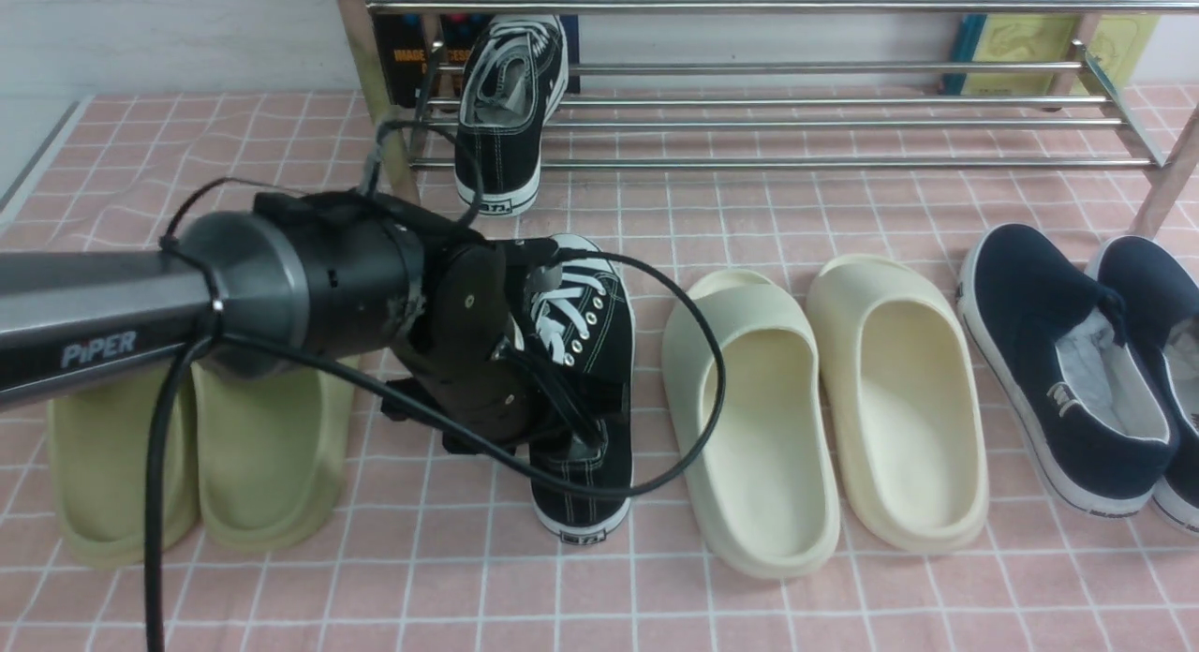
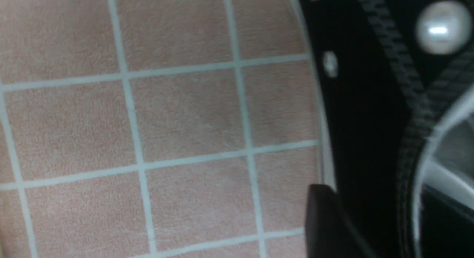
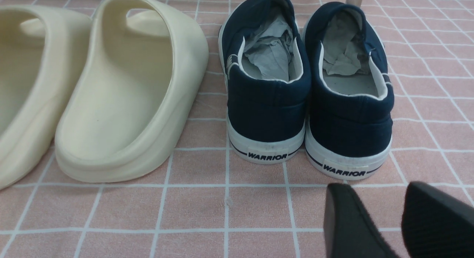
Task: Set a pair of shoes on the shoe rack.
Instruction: Use the left arm to grab the shoe closest to it, then use the left arm to put a shoe into the shoe rack
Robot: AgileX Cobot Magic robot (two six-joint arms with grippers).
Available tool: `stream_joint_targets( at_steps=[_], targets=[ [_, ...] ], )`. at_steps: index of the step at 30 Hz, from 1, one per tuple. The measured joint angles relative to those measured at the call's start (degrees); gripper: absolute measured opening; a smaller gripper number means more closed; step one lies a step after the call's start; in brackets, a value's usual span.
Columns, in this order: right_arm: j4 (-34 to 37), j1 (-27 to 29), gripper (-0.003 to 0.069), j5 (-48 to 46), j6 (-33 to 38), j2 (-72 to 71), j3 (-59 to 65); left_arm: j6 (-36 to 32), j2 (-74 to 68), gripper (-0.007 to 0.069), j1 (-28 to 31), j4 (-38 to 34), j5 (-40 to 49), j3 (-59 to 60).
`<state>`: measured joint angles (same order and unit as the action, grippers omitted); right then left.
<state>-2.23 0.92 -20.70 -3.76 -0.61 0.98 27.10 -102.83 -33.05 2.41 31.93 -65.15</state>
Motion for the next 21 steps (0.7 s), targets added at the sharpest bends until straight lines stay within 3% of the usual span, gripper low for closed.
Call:
stream_joint_targets(
  at_steps=[3,5,11,21],
  targets=[
    [0.00,0.00,0.0240,0.00,0.00,0.00,0.00,0.77,-0.32,0.0090,0.00,0.56,-0.29,-0.11],
    [0.00,0.00,0.0240,0.00,0.00,0.00,0.00,0.71,0.12,0.0031,0.00,1.15,1.13,-0.48],
    [0.00,0.00,0.0240,0.00,0.00,0.00,0.00,-1.68,6.80,0.0015,0.07,1.43,7.74,-3.71],
    [0.00,0.00,0.0240,0.00,0.00,0.00,0.00,-1.60,6.80,0.0015,0.94,1.41,7.01,-15.86]
  ],
)
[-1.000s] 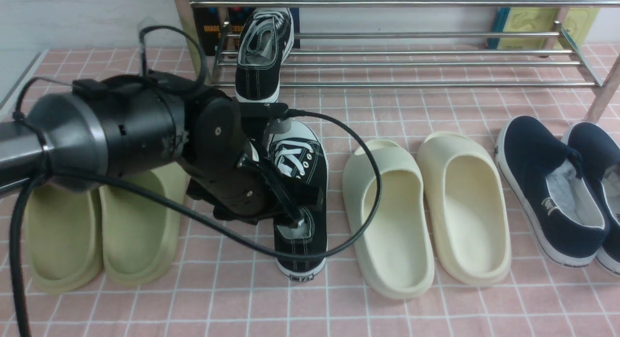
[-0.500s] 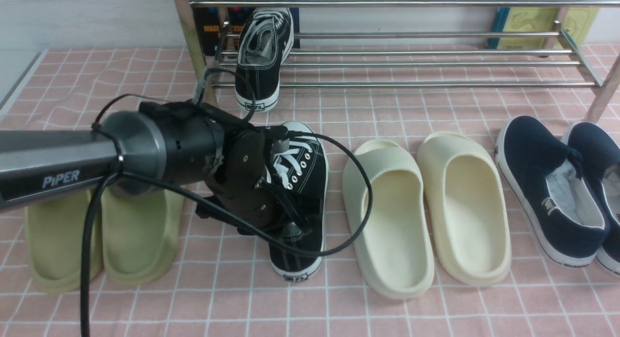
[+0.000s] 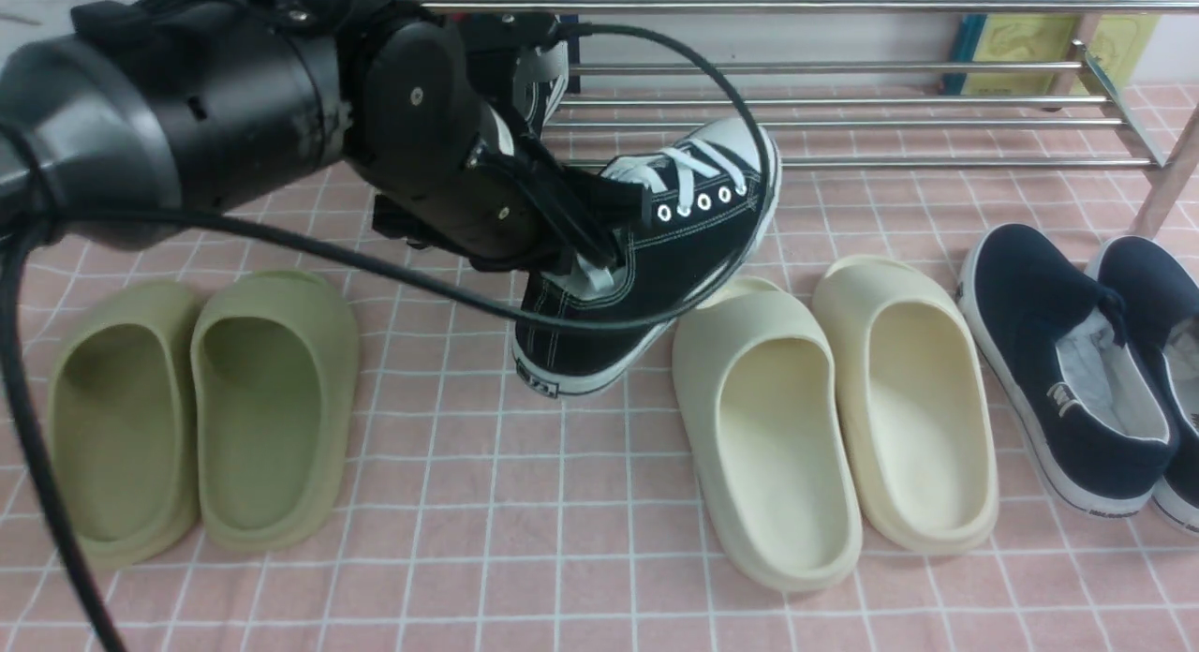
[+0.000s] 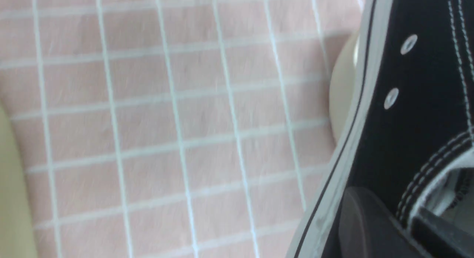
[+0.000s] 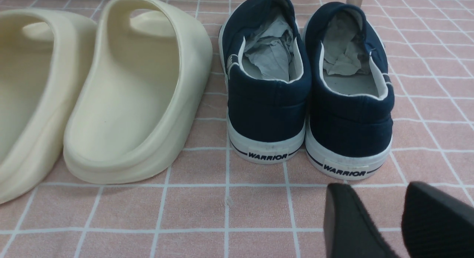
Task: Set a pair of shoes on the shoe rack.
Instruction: Use the left arm to put a shoe into the shoe rack
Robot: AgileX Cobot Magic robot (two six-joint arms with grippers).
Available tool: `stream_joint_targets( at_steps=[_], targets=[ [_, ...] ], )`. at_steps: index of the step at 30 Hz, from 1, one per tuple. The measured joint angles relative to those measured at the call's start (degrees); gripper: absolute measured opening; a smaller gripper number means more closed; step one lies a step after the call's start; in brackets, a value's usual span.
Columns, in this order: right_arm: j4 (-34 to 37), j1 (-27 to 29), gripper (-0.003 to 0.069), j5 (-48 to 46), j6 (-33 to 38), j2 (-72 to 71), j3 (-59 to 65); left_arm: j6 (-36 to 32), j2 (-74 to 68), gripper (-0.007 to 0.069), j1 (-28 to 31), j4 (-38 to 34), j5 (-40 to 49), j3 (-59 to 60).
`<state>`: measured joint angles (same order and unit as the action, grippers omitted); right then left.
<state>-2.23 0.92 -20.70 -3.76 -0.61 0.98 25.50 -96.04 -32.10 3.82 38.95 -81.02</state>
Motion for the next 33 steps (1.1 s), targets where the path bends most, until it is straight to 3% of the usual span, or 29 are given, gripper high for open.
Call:
stream_joint_targets(
  at_steps=[6,17,33],
  targets=[
    [0.00,0.00,0.0240,0.00,0.00,0.00,0.00,1.82,-8.97,0.0015,4.47,-1.41,-3.76,-7.31],
    [0.00,0.00,0.0240,0.00,0.00,0.00,0.00,5.15,-21.99,0.0016,7.07,-3.82,-14.32,-19.93],
    [0.00,0.00,0.0240,0.00,0.00,0.00,0.00,6.40,-25.80,0.0049,8.10,-2.96,-25.73,-22.31]
  ],
)
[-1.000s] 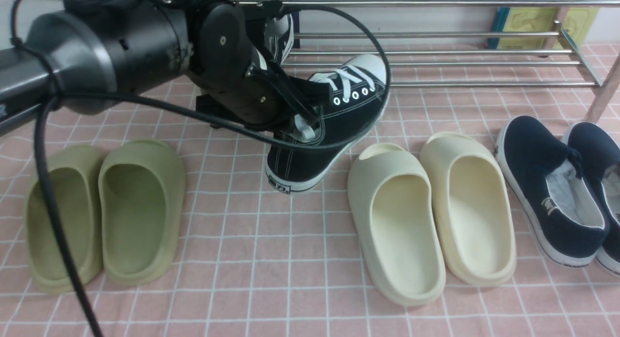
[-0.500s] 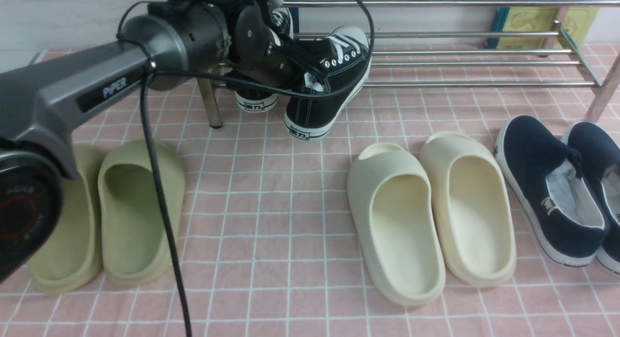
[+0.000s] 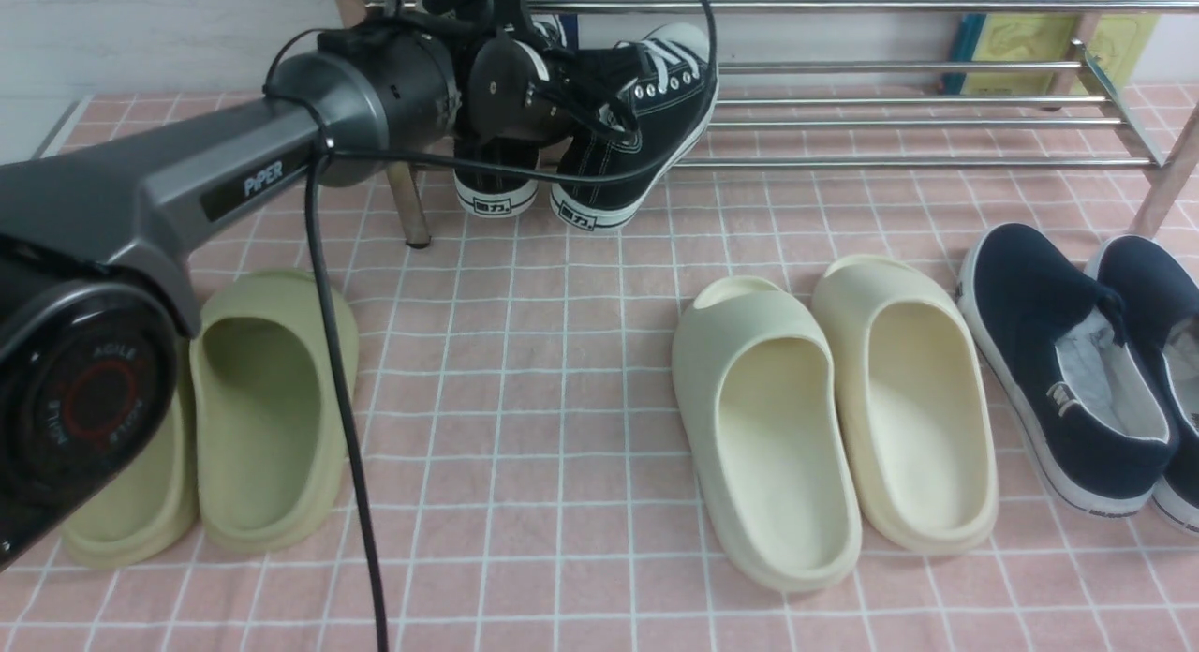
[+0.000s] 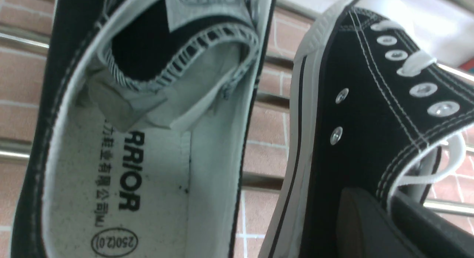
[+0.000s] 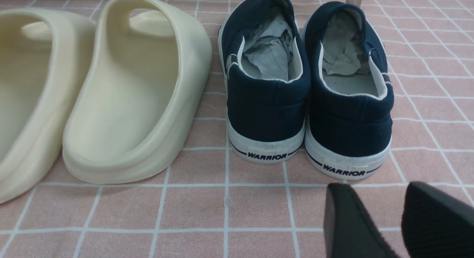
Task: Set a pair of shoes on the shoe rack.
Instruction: Use the left arm to put a shoe into the shoe rack
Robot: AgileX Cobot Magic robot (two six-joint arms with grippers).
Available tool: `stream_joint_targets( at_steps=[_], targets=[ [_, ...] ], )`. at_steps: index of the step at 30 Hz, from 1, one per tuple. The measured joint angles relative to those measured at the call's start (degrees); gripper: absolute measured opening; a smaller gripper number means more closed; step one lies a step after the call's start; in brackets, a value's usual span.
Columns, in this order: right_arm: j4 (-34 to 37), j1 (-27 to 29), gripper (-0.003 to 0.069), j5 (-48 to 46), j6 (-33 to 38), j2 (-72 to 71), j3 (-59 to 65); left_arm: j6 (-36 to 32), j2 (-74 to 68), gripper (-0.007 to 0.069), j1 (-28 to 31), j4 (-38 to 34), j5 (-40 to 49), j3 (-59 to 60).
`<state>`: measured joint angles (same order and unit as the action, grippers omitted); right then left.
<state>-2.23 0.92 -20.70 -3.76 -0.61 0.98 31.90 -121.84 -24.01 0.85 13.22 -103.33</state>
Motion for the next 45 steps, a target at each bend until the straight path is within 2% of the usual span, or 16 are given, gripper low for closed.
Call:
stream_joint_targets(
  at_steps=[9,14,16,20,24,26,28,29,32,33,34,37,45],
  targets=[
    [0.00,0.00,0.0240,0.00,0.00,0.00,0.00,2.72,0.05,0.0066,2.63,0.25,-0.24,-0.31],
    [0.00,0.00,0.0240,0.00,0.00,0.00,0.00,2.89,0.11,0.0160,2.68,2.68,0.86,-0.31],
    [0.00,0.00,0.0240,0.00,0.00,0.00,0.00,2.95,0.60,0.0244,2.68,3.89,2.78,-0.31],
    [0.00,0.00,0.0240,0.00,0.00,0.00,0.00,2.99,3.06,0.0353,2.58,6.50,7.14,-0.31],
    [0.00,0.00,0.0240,0.00,0.00,0.00,0.00,1.23,7.17,0.0382,2.58,10.49,13.03,-0.31],
    [0.00,0.00,0.0240,0.00,0.00,0.00,0.00,-2.55,11.07,0.0364,2.58,13.45,18.74,-0.38],
    [0.00,0.00,0.0240,0.00,0.00,0.00,0.00,-7.10,13.64,0.0311,2.58,14.47,24.75,-0.58],
    [0.00,0.00,0.0240,0.00,0.00,0.00,0.00,-9.14,14.62,0.0253,2.58,14.47,29.05,-0.70],
    [0.00,0.00,0.0240,0.00,0.00,0.00,0.00,-12.36,15.19,0.0148,2.66,13.20,33.21,0.11],
    [0.00,0.00,0.0240,0.00,0.00,0.00,0.00,-15.03,15.19,0.0068,2.74,10.64,33.51,3.09],
    [0.00,0.00,0.0240,0.00,0.00,0.00,0.00,-15.28,15.13,0.0053,2.74,10.28,33.32,3.54],
    [0.00,0.00,0.0240,0.00,0.00,0.00,0.00,-17.49,13.78,0.0002,2.74,3.18,27.26,12.28],
    [0.00,0.00,0.0240,0.00,0.00,0.00,0.00,-17.84,7.89,0.0002,2.68,-3.31,15.78,15.05]
  ],
)
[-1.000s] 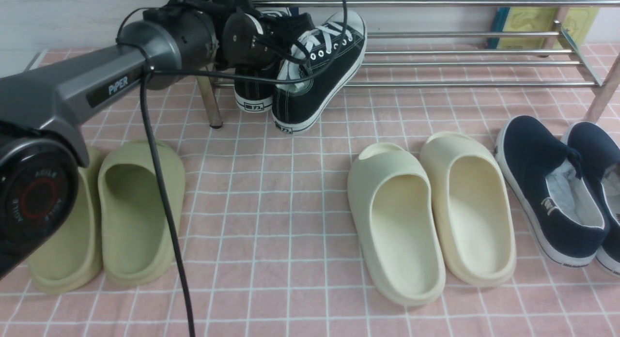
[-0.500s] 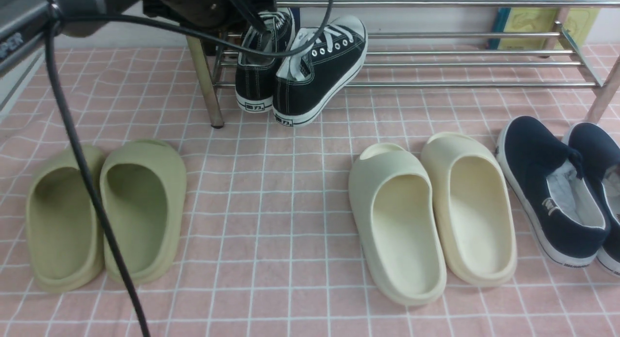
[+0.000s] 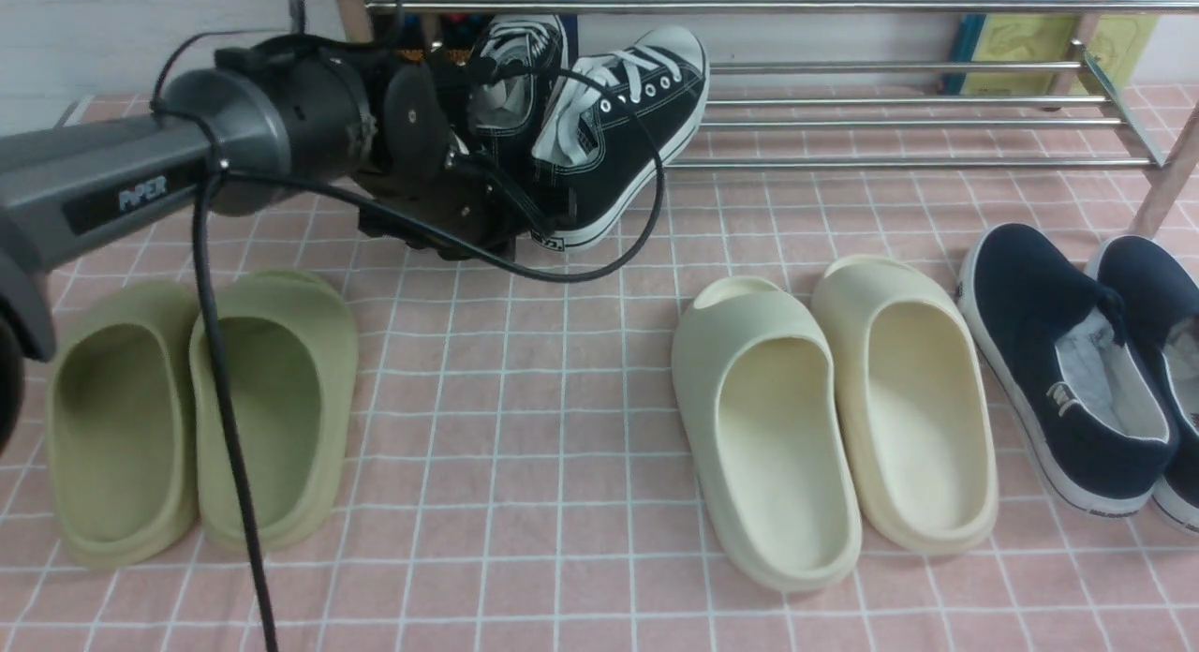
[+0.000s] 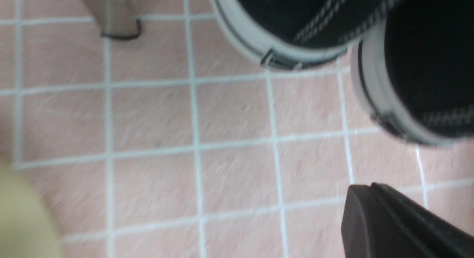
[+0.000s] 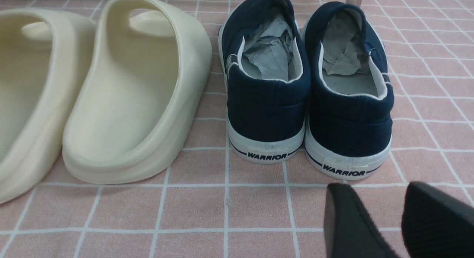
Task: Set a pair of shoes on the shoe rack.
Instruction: Use the left arm to put a shoe into the shoe rack
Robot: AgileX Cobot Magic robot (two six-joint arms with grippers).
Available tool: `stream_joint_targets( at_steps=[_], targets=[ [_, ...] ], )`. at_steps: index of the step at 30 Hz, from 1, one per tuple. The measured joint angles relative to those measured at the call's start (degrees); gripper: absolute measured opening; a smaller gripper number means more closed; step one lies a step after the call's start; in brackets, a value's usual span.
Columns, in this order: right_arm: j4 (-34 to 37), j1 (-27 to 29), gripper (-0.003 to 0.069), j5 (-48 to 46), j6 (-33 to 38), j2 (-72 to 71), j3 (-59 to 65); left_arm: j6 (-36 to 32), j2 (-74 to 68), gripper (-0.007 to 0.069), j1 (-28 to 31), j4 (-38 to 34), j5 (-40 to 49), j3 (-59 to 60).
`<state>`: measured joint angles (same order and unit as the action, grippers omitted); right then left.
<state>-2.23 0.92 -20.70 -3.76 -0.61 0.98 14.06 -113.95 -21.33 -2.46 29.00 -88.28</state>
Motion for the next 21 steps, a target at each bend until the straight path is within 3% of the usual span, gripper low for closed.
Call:
stream_joint_targets(
  at_steps=[21],
  targets=[
    [0.00,0.00,0.0240,0.00,0.00,0.00,0.00,1.13,-10.16,0.0005,-2.25,-3.07,2.29,-20.96]
  ],
)
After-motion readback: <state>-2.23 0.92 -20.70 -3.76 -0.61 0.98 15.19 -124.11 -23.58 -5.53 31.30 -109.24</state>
